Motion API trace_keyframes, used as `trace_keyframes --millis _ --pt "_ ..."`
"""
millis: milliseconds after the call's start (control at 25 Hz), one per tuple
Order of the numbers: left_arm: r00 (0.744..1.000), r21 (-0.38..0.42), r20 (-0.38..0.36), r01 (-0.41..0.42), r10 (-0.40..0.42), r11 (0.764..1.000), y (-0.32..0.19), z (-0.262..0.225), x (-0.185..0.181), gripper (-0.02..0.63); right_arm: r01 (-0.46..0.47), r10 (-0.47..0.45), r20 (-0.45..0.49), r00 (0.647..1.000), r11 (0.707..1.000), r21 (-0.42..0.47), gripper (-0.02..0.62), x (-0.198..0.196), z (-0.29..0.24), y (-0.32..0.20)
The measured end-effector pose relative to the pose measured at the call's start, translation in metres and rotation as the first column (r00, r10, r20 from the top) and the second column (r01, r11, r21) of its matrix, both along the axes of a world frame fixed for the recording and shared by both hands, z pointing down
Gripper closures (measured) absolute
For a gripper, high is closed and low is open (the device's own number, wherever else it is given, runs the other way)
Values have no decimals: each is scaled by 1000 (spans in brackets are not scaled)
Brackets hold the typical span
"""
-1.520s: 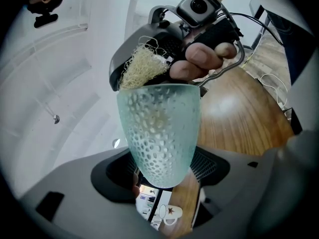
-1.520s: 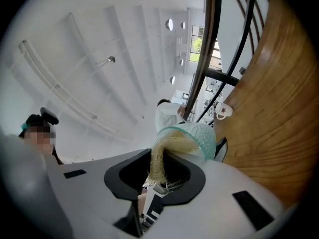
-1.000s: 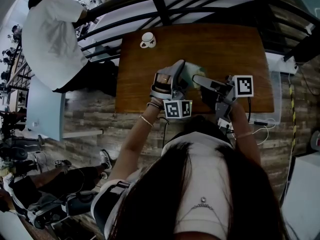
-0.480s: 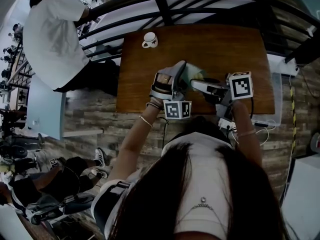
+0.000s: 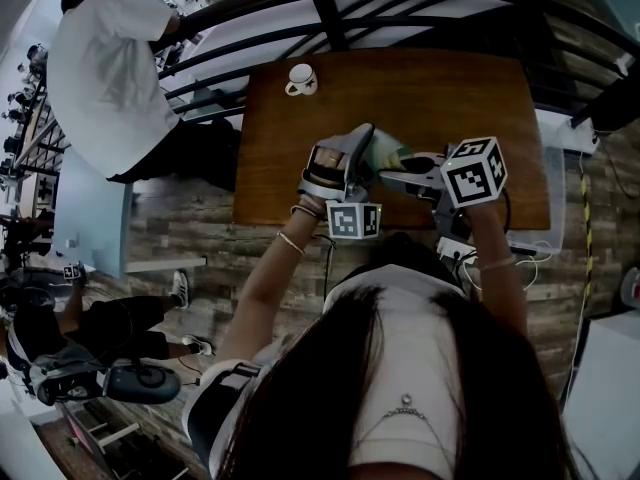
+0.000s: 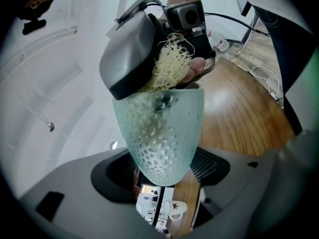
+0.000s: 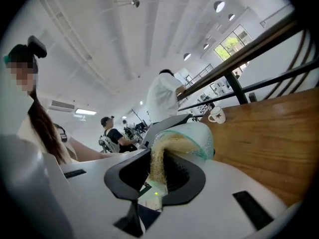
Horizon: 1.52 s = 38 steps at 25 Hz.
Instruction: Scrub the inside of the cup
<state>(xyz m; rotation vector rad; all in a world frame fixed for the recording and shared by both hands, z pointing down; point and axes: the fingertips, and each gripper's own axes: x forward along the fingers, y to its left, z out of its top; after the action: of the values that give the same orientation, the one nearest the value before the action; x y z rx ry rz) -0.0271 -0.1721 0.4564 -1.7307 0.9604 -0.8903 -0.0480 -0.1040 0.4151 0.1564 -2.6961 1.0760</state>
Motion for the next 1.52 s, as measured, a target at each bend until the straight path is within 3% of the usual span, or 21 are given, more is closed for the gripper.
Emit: trace_keyframes --millis 360,840,1520 --pt "1000 -17 14 -10 11 1000 1 5 5 267 73 -46 -191 980 988 136 512 1 14 7" --pt "999 -35 40 -16 17 999 1 13 4 267 208 -74 -429 900 939 275 512 -1 31 12" --pt "997 -94 65 -33 39 995 9 26 -1 267 347 -117 -572 812 885 311 512 -4 44 19"
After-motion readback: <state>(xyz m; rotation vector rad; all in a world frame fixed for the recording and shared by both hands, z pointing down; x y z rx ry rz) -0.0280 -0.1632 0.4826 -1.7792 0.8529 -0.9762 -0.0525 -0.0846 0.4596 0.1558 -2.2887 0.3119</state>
